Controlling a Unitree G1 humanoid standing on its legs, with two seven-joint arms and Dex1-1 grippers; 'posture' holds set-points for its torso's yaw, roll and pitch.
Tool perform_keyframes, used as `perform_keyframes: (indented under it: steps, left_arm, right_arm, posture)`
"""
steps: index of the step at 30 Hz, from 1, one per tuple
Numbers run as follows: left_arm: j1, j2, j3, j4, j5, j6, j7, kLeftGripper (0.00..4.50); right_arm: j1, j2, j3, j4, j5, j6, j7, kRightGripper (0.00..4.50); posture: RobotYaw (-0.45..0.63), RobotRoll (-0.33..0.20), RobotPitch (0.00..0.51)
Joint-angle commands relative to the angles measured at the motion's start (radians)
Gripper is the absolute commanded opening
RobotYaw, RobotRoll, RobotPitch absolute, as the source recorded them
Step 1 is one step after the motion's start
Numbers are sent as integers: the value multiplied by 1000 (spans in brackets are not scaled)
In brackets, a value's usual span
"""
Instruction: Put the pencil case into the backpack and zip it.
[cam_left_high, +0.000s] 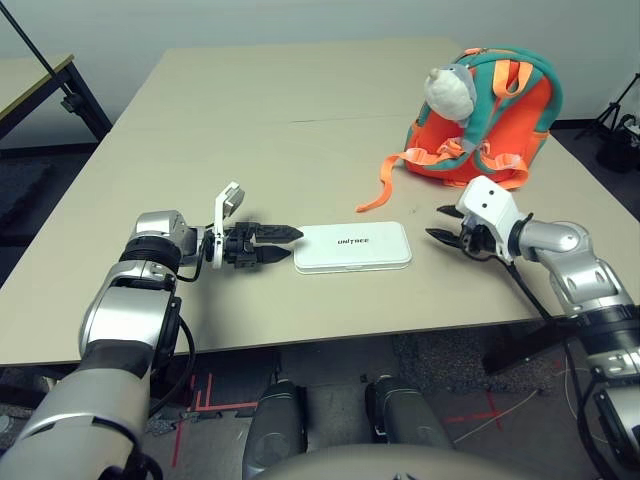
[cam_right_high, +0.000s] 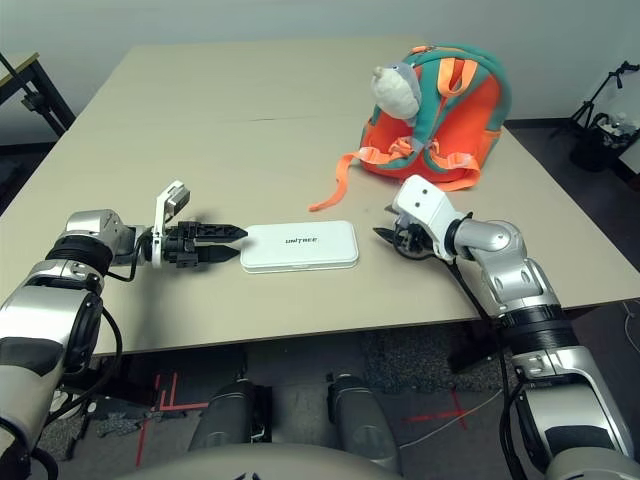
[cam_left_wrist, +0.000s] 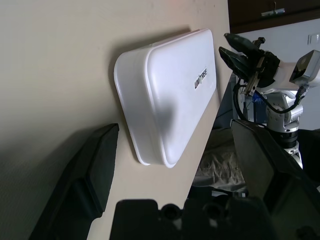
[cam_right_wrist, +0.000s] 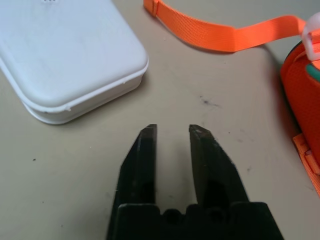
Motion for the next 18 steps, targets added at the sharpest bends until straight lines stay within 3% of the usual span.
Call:
perform_keyframes:
  steps: [1,18]
  left_arm:
    - [-7,-3,2,20,41,-15,0,4500]
    - [-3,-10,2,1,84,-30,-42,4500]
  right_arm:
    - [-22,13,27,51,-36,-18,-13,47]
    - [-70,100,114,163,-123,-71,-21,47]
  posture:
    - [-173,0,41]
    - [-160,0,40]
